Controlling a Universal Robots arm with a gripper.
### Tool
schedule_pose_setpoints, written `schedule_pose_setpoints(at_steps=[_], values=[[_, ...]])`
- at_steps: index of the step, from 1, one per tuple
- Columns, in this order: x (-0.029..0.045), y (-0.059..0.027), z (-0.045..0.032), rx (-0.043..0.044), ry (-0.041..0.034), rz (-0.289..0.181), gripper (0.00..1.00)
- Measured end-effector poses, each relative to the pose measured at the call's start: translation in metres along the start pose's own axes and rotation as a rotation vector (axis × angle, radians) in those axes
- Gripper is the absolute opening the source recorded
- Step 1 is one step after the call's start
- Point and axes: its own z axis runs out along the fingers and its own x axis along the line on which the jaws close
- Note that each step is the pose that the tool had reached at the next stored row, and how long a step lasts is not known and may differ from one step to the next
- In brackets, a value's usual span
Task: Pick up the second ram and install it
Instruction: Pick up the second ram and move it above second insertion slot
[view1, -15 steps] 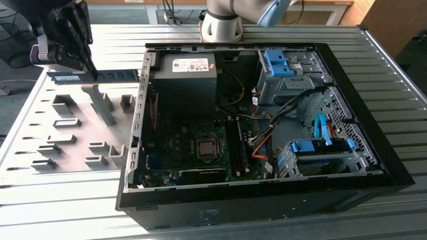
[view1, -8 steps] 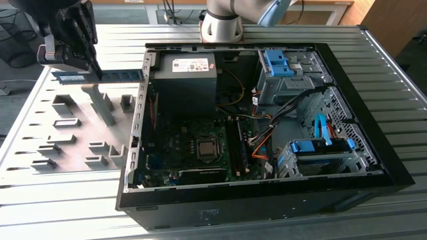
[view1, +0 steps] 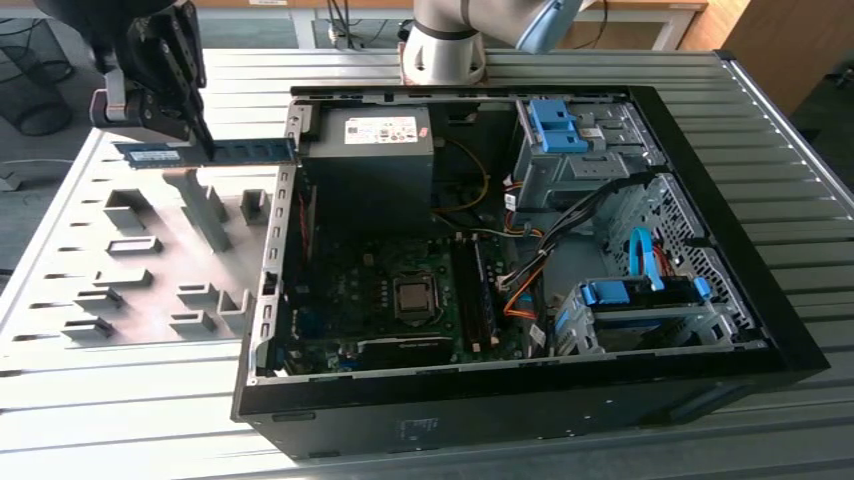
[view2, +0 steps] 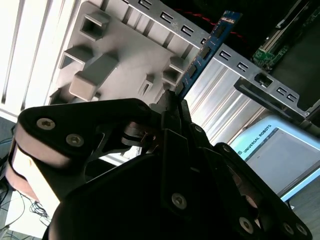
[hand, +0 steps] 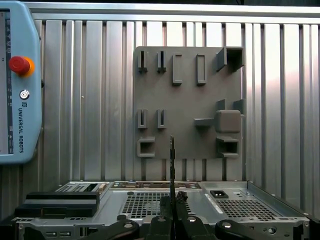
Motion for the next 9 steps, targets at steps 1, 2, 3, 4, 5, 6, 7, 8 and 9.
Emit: schedule_pose_setpoints(at_steps=[1, 2, 3, 4, 5, 6, 7, 8, 9], values=[[0.0, -0.001, 0.0, 0.0, 0.0, 0.0, 0.14], [0.0, -0.0021, 0.0, 0.0, 0.0, 0.0, 0.14], [-0.0001, -0.0031, 0.0, 0.0, 0.0, 0.0, 0.14], [-0.0001, -0.004, 0.0, 0.0, 0.0, 0.0, 0.14], [-0.0001, -0.0049, 0.0, 0.0, 0.0, 0.0, 0.14], [-0.0001, -0.0057, -0.0001, 0.0, 0.0, 0.0, 0.14], [-0.0001, -0.0066, -0.0001, 0.0, 0.0, 0.0, 0.14], [-0.0001, -0.0077, -0.0001, 0.0, 0.0, 0.0, 0.14], [-0.0001, -0.0088, -0.0001, 0.0, 0.0, 0.0, 0.14]])
